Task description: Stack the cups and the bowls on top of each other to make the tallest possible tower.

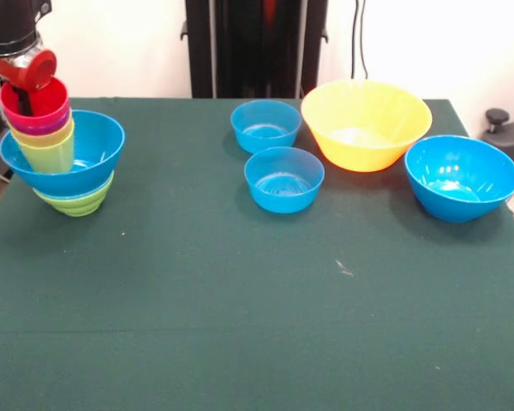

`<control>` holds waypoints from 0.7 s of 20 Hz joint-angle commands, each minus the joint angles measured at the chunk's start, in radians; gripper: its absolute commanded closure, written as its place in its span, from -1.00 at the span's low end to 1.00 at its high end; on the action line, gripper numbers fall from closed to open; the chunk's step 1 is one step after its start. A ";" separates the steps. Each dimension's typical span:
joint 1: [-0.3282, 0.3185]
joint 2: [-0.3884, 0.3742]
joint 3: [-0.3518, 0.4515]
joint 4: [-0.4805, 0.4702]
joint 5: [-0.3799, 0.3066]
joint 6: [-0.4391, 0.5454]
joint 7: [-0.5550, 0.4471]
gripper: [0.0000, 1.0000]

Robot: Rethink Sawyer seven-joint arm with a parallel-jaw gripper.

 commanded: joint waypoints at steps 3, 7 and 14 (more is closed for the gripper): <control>-0.094 -0.018 0.227 0.111 -0.019 -0.282 -0.162 -1.00; -0.080 -0.014 0.210 0.096 -0.005 -0.248 -0.095 -1.00; -0.085 -0.014 0.218 0.097 -0.011 -0.245 -0.091 -1.00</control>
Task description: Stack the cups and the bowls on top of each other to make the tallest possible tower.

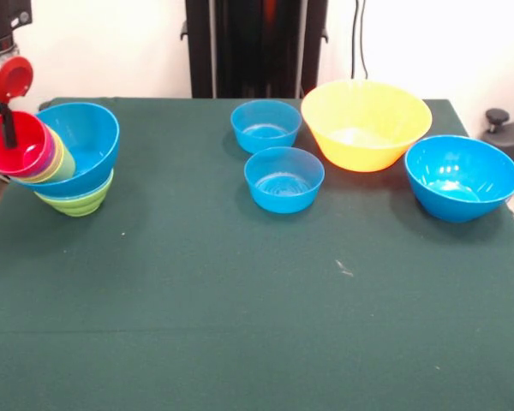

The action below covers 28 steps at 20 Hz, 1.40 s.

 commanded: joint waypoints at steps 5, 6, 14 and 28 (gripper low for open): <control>0.017 0.005 0.104 0.055 -0.027 -0.034 -0.093 -1.00; 0.016 0.005 0.105 0.056 -0.027 -0.035 -0.092 -1.00; 0.011 0.006 0.112 0.057 -0.032 -0.032 -0.091 -1.00; 0.033 0.016 0.076 0.092 0.030 0.101 -0.027 -1.00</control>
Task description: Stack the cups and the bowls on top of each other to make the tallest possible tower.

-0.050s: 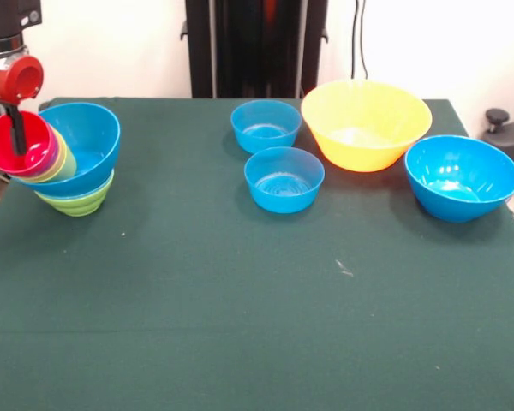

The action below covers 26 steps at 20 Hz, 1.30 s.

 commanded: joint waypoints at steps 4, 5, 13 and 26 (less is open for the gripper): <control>0.059 0.045 -0.009 0.067 0.041 0.210 0.004 -1.00; 0.064 0.047 -0.018 0.066 0.047 0.225 0.014 -1.00; 0.078 0.049 -0.055 0.077 0.079 0.312 0.038 -1.00; 0.064 0.060 -0.053 0.094 0.086 0.315 0.024 -1.00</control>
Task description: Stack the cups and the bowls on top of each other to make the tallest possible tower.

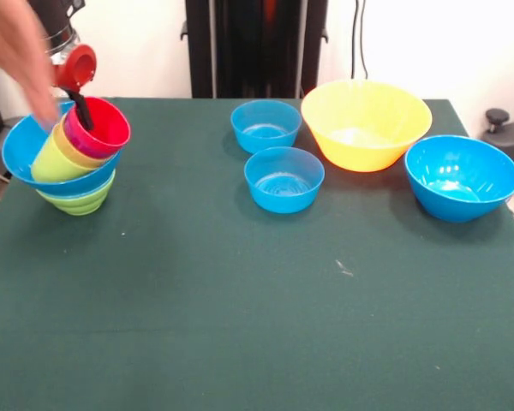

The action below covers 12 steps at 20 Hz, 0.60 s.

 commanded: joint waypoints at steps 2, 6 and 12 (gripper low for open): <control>0.007 0.064 -0.014 0.067 0.006 0.063 0.013 -1.00; -0.009 0.073 -0.018 0.078 -0.013 0.036 -0.005 -1.00; -0.011 0.064 -0.054 0.061 -0.052 0.047 -0.023 -1.00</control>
